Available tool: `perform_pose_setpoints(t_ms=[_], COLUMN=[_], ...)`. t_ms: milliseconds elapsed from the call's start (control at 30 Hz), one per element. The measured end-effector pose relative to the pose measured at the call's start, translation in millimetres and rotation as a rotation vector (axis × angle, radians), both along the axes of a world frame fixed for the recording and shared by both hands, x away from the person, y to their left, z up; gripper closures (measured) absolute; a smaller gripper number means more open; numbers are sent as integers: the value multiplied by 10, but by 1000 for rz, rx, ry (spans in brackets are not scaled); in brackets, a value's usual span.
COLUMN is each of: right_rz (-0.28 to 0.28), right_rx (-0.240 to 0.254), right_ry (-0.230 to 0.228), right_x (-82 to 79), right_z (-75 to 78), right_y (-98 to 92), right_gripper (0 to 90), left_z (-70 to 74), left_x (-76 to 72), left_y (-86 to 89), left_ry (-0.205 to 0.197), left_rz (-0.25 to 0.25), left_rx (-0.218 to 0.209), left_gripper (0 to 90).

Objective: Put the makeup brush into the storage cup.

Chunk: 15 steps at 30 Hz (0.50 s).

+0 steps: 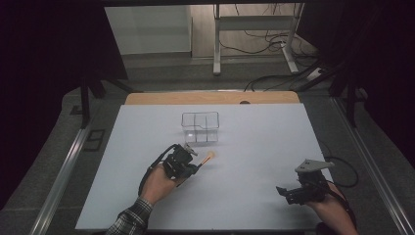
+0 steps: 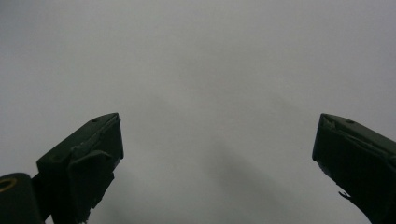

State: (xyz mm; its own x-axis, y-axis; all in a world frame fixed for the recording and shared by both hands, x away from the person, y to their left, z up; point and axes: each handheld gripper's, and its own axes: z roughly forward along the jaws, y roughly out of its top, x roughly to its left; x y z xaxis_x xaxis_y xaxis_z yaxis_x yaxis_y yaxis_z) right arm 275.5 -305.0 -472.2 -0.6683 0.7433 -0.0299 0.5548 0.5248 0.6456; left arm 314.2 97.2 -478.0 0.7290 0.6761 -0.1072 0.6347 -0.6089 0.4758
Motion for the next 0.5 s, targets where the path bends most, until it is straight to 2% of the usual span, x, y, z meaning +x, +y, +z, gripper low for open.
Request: perform_pose_setpoints(t_ms=[200, 400, 500], right_rz=[3, 3, 4], right_rx=[-4, -3, -2], right_ry=[0, -1, -1], right_x=[-2, -2, -2], right_z=[-1, 0, 0], right_y=[3, 3, 3], right_gripper=[19, 19, 19], left_z=[51, 112, 149], left_x=[-27, -52, -63], left_y=[70, 170, 247], left_ry=[3, -4, -7], left_rz=[-1, 7, 18], left_rx=[-41, -119, -178], left_gripper=[837, 837, 837])
